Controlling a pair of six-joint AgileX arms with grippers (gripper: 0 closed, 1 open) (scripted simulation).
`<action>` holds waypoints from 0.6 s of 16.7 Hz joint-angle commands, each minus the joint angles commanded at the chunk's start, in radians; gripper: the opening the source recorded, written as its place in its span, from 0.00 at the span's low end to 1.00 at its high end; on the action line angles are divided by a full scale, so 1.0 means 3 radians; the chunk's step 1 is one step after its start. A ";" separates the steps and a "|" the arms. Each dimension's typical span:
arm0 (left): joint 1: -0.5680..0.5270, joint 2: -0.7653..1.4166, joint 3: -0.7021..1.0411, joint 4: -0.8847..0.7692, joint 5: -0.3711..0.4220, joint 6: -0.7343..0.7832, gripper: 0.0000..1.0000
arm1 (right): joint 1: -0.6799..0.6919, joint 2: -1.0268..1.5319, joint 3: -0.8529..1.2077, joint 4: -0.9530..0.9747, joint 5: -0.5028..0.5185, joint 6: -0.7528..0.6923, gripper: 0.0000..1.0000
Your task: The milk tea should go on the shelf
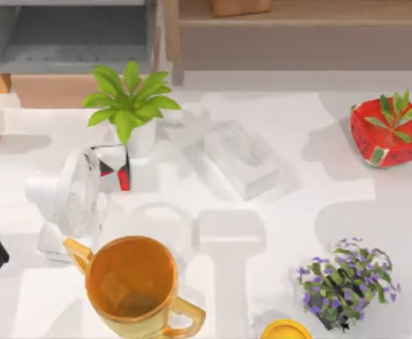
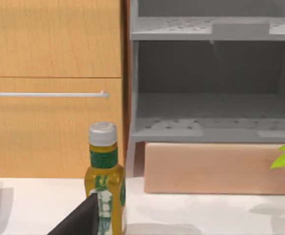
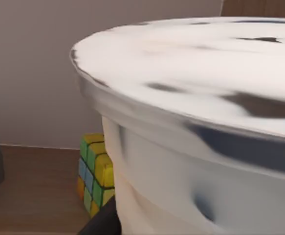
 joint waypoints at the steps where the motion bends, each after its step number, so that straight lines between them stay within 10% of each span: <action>1: 0.0000 0.0000 0.0000 0.0000 0.0000 0.0000 1.00 | 0.0040 -0.0004 0.0102 -0.0148 -0.0018 0.0051 0.00; 10: 0.0000 0.0000 0.0000 0.0000 0.0000 0.0000 1.00 | 0.0226 0.0024 0.0609 -0.0782 -0.0152 0.0356 0.00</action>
